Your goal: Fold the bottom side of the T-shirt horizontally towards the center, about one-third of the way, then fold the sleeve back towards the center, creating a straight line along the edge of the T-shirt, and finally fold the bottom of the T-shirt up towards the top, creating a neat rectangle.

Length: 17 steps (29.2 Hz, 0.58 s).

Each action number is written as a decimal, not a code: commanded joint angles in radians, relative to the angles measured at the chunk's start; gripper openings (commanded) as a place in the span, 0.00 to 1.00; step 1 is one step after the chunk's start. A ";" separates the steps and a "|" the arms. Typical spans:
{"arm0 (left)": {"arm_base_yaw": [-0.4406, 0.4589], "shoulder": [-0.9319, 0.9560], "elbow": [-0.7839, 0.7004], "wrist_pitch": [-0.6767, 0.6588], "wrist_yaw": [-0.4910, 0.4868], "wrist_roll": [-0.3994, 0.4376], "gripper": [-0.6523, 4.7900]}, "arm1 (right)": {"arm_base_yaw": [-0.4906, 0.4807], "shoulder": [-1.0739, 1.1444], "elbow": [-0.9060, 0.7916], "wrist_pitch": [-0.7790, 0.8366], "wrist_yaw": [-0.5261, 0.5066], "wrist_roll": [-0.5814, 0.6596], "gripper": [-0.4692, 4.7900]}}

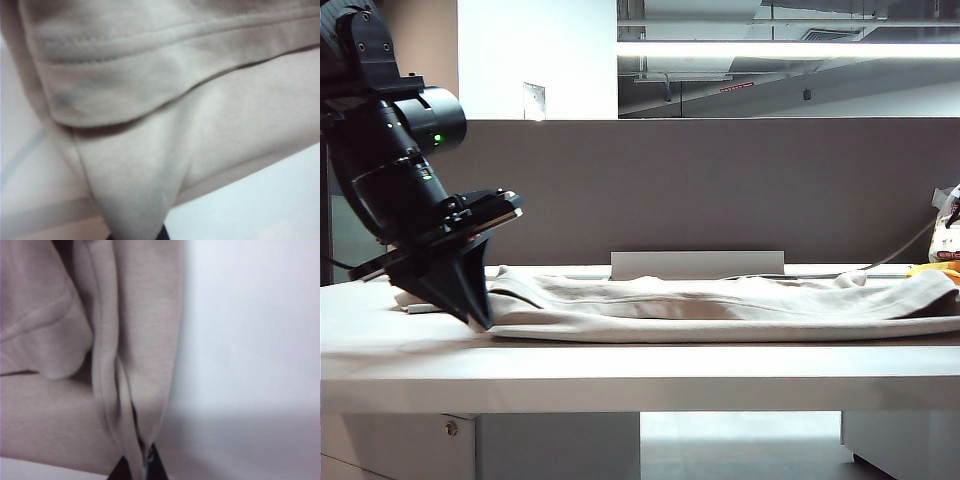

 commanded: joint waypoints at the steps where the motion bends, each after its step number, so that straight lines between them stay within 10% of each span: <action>1: 0.000 -0.032 -0.035 -0.042 0.001 0.008 0.11 | 0.000 -0.015 -0.032 -0.034 0.002 -0.012 0.09; 17: -0.012 -0.186 -0.256 0.061 0.007 -0.016 0.11 | 0.000 -0.182 -0.184 0.011 0.006 -0.007 0.09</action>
